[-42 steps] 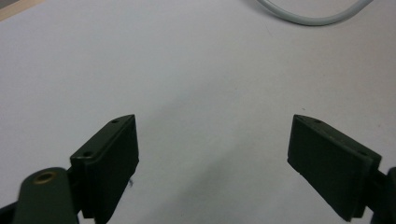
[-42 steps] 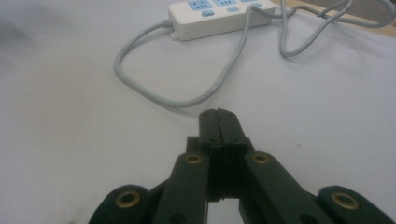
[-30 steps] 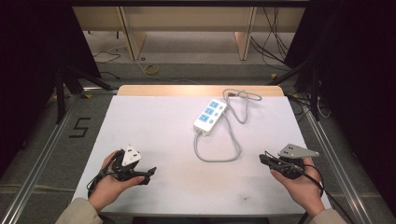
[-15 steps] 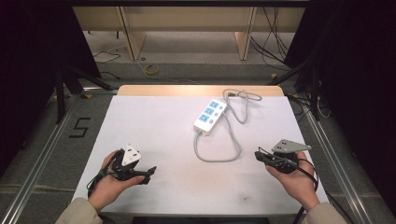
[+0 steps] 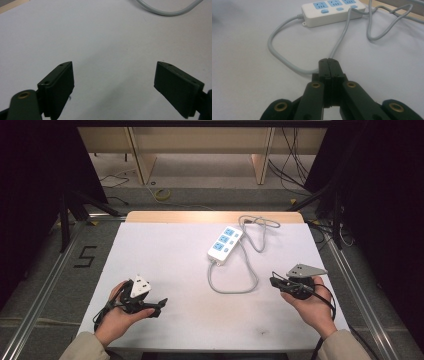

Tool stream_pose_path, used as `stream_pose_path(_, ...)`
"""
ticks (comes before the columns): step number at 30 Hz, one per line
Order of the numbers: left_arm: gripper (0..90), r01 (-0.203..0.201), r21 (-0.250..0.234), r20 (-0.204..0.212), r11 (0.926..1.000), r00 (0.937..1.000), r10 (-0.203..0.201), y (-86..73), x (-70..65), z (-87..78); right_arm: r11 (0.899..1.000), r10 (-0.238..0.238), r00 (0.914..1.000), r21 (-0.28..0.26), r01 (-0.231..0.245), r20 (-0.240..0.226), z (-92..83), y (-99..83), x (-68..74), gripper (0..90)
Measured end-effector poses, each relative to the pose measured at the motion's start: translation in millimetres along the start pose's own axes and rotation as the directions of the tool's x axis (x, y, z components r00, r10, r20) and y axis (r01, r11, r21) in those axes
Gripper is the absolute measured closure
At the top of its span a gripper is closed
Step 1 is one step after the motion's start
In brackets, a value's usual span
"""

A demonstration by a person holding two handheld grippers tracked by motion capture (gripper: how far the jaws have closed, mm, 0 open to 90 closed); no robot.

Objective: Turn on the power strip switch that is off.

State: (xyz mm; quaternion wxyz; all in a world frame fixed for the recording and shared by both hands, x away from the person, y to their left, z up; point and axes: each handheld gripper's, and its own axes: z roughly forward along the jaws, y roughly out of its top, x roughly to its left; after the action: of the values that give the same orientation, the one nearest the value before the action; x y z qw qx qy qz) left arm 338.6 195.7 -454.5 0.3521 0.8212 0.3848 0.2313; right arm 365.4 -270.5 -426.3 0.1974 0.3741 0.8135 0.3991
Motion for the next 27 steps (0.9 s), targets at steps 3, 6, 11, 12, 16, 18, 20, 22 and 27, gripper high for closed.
stream_pose_path(3, 16.2, -0.002, -0.002, -0.001, 1.0000, 1.0000, 0.002, 0.2, 0.0, 0.2, 1.000, -0.001, 1.0000, 0.003, 0.001, -0.001, 2.5, 2.6, -0.6, 90.0)
stream_pose_path(6, 16.3, -0.002, -0.001, -0.001, 1.0000, 1.0000, 0.002, 0.1, 0.1, 0.2, 1.000, -0.004, 1.0000, 0.004, 0.004, -0.001, 4.2, 4.0, -0.8, 90.0)
stream_pose_path(11, 16.2, -0.007, -0.001, -0.001, 1.0000, 1.0000, 0.007, 0.3, 0.0, -0.3, 1.000, 0.000, 1.0000, 0.006, 0.000, 0.006, 9.1, 8.5, -1.7, 90.0)
stream_pose_path(12, 16.2, -0.005, -0.001, -0.002, 1.0000, 1.0000, 0.005, 0.2, -0.2, -0.3, 1.000, 0.000, 1.0000, 0.006, 0.000, 0.006, 9.1, 8.5, -1.7, 90.0)
stream_pose_path(16, 16.3, -0.011, -0.001, -0.001, 0.9999, 0.9999, 0.011, 0.4, -0.1, -0.3, 1.000, 0.003, 0.9999, 0.010, -0.003, 0.011, 12.0, 11.7, -2.6, 90.0)
stream_pose_path(18, 16.2, -0.010, 0.000, -0.002, 0.9999, 0.9999, 0.010, 0.4, -0.1, -0.2, 1.000, 0.004, 0.9999, 0.009, -0.004, 0.013, 12.5, 12.5, -3.1, 90.0)
stream_pose_path(20, 16.3, -0.006, -0.003, -0.002, 1.0000, 1.0000, 0.006, 0.4, -0.2, 0.1, 1.000, 0.005, 0.9999, 0.009, -0.005, 0.015, 13.5, 14.4, -4.4, 90.0)
stream_pose_path(22, 16.2, -0.006, -0.002, -0.002, 1.0000, 1.0000, 0.006, 0.5, -0.3, 0.1, 1.000, 0.009, 0.9999, 0.007, -0.009, 0.014, 14.8, 15.9, -5.4, 90.0)
stream_pose_path(27, 16.2, -0.007, -0.003, -0.003, 1.0000, 1.0000, 0.007, 0.5, -0.2, 0.0, 1.000, 0.011, 0.9998, 0.008, -0.011, 0.019, 17.6, 19.5, -6.6, 90.0)
